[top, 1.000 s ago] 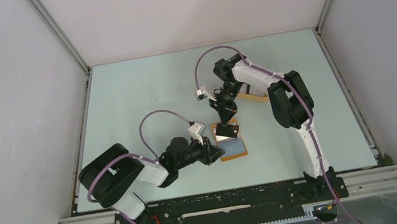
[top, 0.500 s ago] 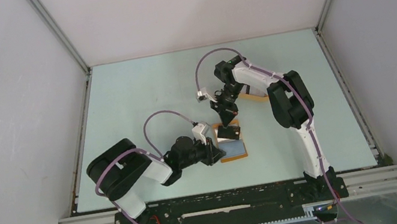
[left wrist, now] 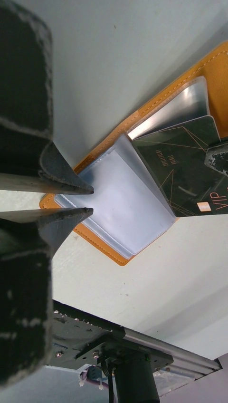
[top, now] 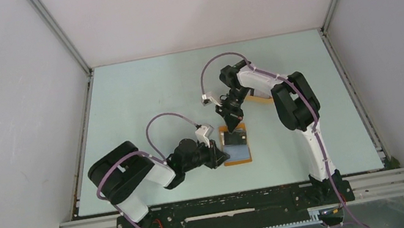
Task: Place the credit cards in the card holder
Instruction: Insert the credit card into the card holder.
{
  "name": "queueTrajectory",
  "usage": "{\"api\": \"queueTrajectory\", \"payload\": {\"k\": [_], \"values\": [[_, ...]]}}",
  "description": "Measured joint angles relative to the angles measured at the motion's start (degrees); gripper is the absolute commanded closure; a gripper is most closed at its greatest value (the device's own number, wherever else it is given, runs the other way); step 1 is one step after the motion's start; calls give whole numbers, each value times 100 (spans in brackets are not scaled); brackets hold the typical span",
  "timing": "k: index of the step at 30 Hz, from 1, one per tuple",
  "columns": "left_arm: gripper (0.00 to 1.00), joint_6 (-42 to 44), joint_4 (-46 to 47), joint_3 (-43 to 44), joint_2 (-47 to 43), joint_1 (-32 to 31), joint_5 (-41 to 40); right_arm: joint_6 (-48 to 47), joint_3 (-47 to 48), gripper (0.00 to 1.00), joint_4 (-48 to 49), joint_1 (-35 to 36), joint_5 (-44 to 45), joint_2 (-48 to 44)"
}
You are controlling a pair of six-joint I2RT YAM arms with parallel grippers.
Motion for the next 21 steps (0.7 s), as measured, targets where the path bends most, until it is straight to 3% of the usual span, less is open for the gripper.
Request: {"api": "queueTrajectory", "payload": {"k": [11,21], "values": [[71,-72,-245,-22,-229,4,-52,201,-212,100,101,-46,-122,-76],[69,-273,-527,-437,-1209,299,-396,234,-457,100,181,-50,-216,-273]]}}
